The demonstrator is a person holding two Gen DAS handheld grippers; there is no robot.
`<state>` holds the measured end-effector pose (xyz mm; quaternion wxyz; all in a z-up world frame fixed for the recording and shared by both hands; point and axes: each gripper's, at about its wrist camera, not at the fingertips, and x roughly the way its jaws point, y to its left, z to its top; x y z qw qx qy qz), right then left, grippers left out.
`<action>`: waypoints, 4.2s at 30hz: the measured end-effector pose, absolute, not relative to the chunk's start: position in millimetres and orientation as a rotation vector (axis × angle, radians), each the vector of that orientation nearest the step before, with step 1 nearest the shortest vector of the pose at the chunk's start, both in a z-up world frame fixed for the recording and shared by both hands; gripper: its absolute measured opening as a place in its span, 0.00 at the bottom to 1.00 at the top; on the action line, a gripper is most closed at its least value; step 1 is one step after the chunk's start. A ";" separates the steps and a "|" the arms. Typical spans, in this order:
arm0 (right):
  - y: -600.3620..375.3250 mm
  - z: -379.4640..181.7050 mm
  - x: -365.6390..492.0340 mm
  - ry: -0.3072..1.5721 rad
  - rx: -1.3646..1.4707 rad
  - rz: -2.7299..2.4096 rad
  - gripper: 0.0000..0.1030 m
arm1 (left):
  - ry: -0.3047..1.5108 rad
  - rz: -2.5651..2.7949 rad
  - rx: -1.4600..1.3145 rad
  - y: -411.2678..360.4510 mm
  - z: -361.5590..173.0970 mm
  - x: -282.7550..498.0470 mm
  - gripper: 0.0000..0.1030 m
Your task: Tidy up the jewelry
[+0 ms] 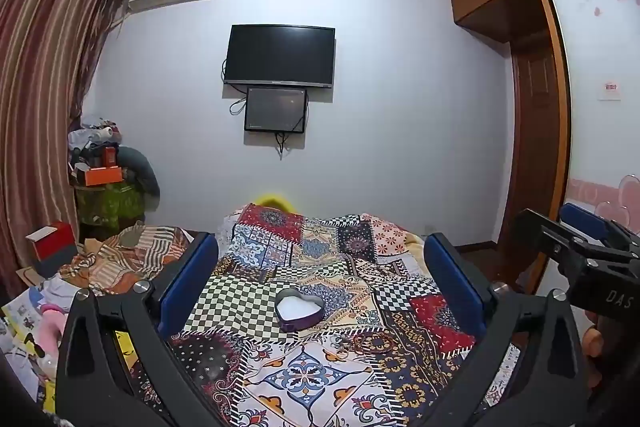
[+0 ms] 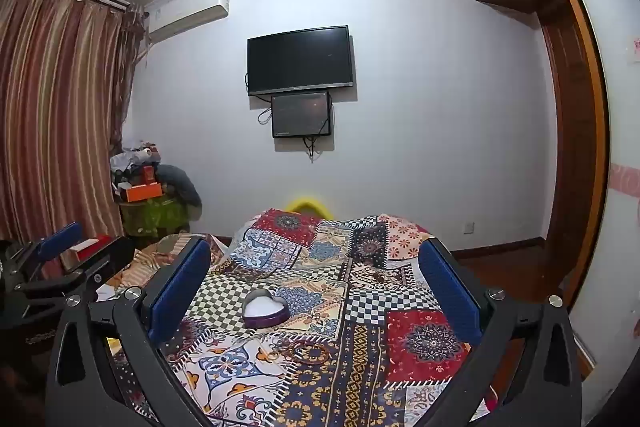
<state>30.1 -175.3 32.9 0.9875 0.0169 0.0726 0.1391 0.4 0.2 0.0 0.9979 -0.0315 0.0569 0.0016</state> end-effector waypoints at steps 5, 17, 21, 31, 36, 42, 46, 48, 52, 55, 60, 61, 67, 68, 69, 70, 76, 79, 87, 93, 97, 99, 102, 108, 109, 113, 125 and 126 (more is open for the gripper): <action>-177.7 31.9 28.2 0.148 0.031 0.276 1.00 | 0.111 0.010 -0.062 -0.7 0.7 -0.1 1.00; -173.3 25.0 33.6 0.172 0.047 0.295 1.00 | 0.132 0.012 -0.081 5.0 -9.8 4.7 1.00; -172.8 25.3 32.6 0.181 0.053 0.297 1.00 | 0.140 0.012 -0.082 5.8 -9.7 4.4 1.00; -173.7 26.7 34.6 0.192 0.056 0.300 1.00 | 0.150 0.009 -0.077 4.7 -8.9 6.9 1.00; -174.1 25.8 35.2 0.191 0.054 0.303 1.00 | 0.155 0.010 -0.077 4.5 -7.4 8.7 1.00; -174.7 26.4 33.4 0.191 0.053 0.306 1.00 | 0.161 0.011 -0.075 3.1 -7.5 10.4 1.00; -176.6 28.7 34.1 0.191 0.055 0.307 1.00 | 0.165 0.010 -0.074 3.8 -6.9 10.3 1.00; -176.2 30.0 34.6 0.192 0.055 0.307 1.00 | 0.166 0.009 -0.073 3.6 -6.3 10.2 1.00; -176.3 30.6 34.4 0.194 0.055 0.309 1.00 | 0.166 0.009 -0.075 3.2 -6.7 10.9 1.00; -176.4 30.8 34.5 0.194 0.056 0.309 1.00 | 0.168 0.005 -0.076 1.6 -7.4 11.8 1.00; -176.2 30.6 34.3 0.195 0.056 0.309 1.00 | 0.169 0.003 -0.075 1.5 -7.3 12.3 1.00; -176.1 30.7 33.9 0.195 0.057 0.309 1.00 | 0.169 0.003 -0.074 1.5 -7.3 12.3 1.00; -176.0 30.7 33.6 0.197 0.057 0.309 1.00 | 0.169 0.003 -0.075 1.6 -7.4 12.3 1.00; -176.1 30.4 33.6 0.197 0.057 0.309 1.00 | 0.169 0.002 -0.076 1.6 -7.7 12.3 1.00; -176.4 30.2 34.0 0.197 0.057 0.309 1.00 | 0.170 0.001 -0.077 1.7 -8.1 12.3 1.00; -177.0 29.6 34.7 0.198 0.057 0.309 1.00 | 0.171 0.000 -0.078 1.6 -8.3 12.2 1.00; -176.2 28.0 36.7 0.209 0.060 0.309 1.00 | 0.176 0.000 -0.077 1.3 -9.9 13.4 1.00; -177.7 26.4 40.7 0.218 0.062 0.312 1.00 | 0.186 0.000 -0.079 1.8 -11.3 16.6 1.00; -176.9 14.4 55.5 0.263 0.067 0.304 1.00 | 0.225 0.002 -0.081 4.2 -19.9 31.3 1.00; -177.9 -1.6 72.2 0.316 0.061 0.278 1.00 | 0.288 0.016 -0.085 6.3 -34.4 55.0 1.00; -180.3 -14.6 87.6 0.364 0.056 0.260 1.00 | 0.340 0.021 -0.097 10.9 -45.5 72.4 1.00; -182.8 -21.0 95.8 0.390 0.057 0.255 1.00 | 0.370 0.027 -0.098 13.0 -53.4 83.2 1.00; -184.5 -31.7 109.1 0.435 0.058 0.244 1.00 | 0.412 0.034 -0.094 14.6 -67.3 97.7 1.00; -185.3 -60.4 137.0 0.537 0.029 0.220 1.00 | 0.517 0.039 -0.102 25.5 -99.2 124.9 0.97; -184.8 -66.7 142.1 0.561 0.020 0.220 1.00 | 0.543 0.043 -0.105 27.9 -106.0 130.1 0.95; -183.8 -85.2 155.5 0.621 0.007 0.232 1.00 | 0.644 0.043 -0.133 36.9 -131.5 149.8 0.79; -170.9 -120.2 178.7 0.734 -0.039 0.321 1.00 | 0.784 -0.094 -0.107 19.3 -174.2 172.5 0.63; -170.0 -122.0 181.5 0.738 -0.041 0.324 1.00 | 0.789 -0.100 -0.094 15.8 -176.6 172.7 0.61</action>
